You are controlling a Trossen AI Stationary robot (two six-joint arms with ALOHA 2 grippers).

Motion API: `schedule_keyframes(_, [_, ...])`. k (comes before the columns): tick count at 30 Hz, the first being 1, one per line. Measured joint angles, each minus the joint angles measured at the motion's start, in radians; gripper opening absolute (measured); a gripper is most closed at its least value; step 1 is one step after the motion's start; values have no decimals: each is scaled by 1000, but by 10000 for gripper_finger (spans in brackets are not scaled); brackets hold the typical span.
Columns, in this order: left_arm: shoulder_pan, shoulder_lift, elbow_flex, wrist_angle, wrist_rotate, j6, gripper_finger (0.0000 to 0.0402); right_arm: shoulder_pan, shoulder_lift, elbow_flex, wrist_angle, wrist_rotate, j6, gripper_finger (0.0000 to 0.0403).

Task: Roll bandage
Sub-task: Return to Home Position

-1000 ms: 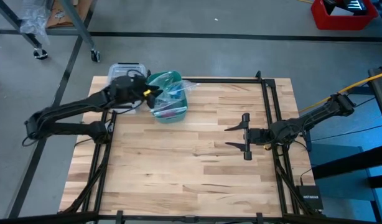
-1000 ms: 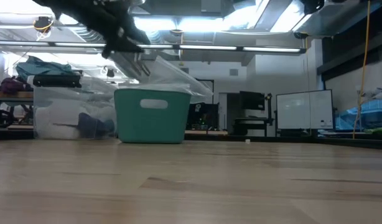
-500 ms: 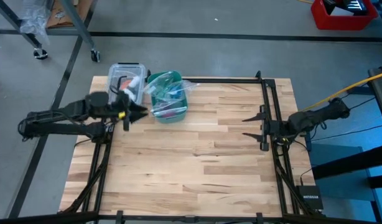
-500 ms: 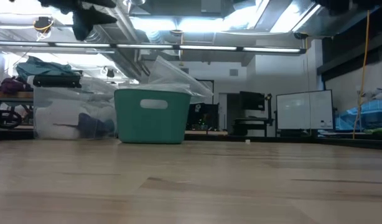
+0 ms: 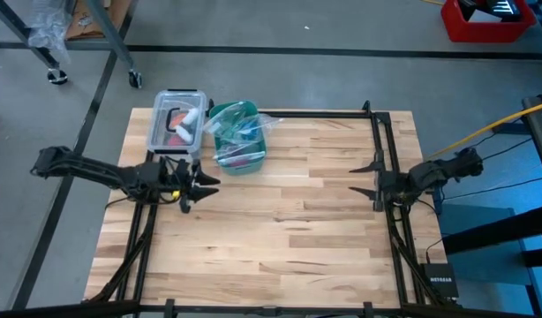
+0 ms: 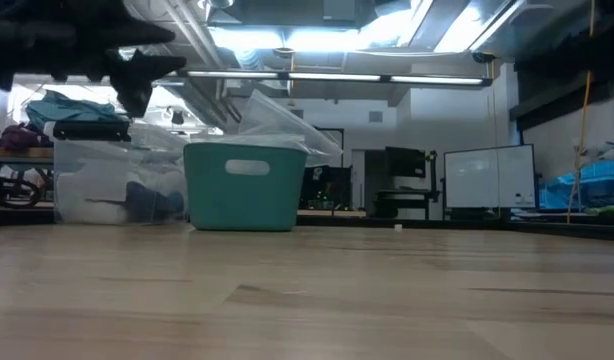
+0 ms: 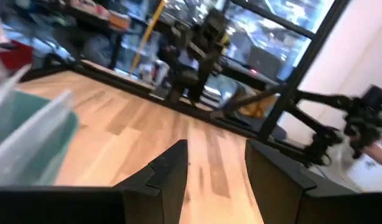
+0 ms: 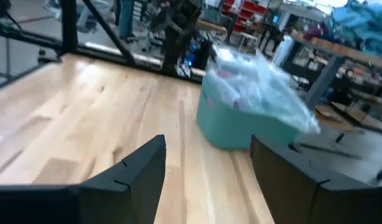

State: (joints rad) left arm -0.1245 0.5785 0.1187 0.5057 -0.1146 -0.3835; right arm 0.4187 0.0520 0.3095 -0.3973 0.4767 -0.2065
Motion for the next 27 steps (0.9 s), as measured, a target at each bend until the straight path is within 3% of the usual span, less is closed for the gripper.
schedule_keyframes(3, [-9, 0, -55, 88, -41, 25, 152, 0, -31, -91, 44, 28, 40, 234])
schedule_keyframes(8, [-9, 0, -68, 82, -85, 92, 152, 0, -44, -212, 188, 37, 51, 234])
schedule_keyframes(14, [6, 0, -68, 59, -137, 268, 152, 0, -34, -231, 243, 40, -25, 234])
schedule_keyframes(19, [29, 0, -68, -46, -140, 303, 152, 0, -35, -231, 240, 55, -114, 234])
schedule_keyframes(27, [67, 0, -68, -237, -140, 238, 152, 0, -35, -231, 236, 55, -190, 234])
